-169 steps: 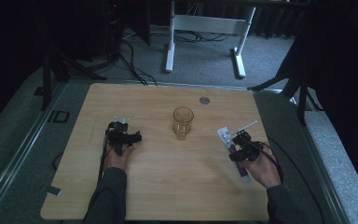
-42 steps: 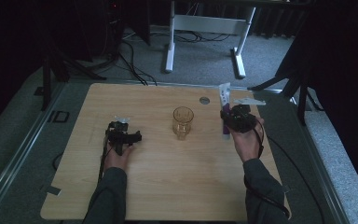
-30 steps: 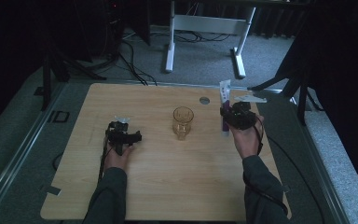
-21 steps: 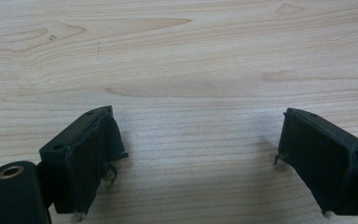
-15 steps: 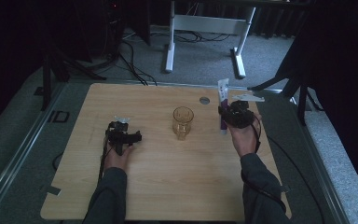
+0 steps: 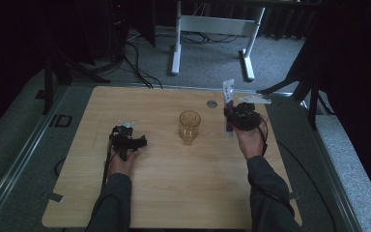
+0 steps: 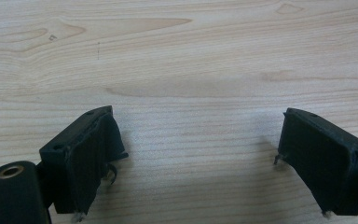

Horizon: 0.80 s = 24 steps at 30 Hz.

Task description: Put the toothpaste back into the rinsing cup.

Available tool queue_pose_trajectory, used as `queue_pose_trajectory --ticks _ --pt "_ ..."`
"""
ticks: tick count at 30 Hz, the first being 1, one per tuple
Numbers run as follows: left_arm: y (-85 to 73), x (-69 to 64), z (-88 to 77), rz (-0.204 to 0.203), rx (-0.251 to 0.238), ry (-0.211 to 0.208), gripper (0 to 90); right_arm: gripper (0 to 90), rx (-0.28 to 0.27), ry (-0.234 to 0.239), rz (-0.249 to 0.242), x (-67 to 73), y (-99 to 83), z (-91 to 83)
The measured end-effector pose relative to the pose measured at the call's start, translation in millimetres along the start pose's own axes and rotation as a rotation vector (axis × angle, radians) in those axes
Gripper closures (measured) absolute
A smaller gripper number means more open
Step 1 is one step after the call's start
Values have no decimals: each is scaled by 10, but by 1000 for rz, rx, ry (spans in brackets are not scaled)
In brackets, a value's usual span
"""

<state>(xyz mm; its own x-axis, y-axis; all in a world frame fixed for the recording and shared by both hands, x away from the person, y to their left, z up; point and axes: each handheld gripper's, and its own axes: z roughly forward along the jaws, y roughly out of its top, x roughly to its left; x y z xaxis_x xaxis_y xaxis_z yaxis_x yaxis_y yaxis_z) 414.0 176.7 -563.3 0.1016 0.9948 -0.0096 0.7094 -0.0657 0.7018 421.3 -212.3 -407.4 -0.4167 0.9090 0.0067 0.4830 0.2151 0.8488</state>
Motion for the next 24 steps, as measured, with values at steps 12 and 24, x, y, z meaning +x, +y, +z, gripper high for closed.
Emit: queue_pose_trajectory --ticks 12,24 --pt "1 -2 3 -4 -4 1 111 705 -26 7 -17 39 97 44" --pt "1 -1 2 -2 -2 1 111 705 -40 26 -22 105 160 98"
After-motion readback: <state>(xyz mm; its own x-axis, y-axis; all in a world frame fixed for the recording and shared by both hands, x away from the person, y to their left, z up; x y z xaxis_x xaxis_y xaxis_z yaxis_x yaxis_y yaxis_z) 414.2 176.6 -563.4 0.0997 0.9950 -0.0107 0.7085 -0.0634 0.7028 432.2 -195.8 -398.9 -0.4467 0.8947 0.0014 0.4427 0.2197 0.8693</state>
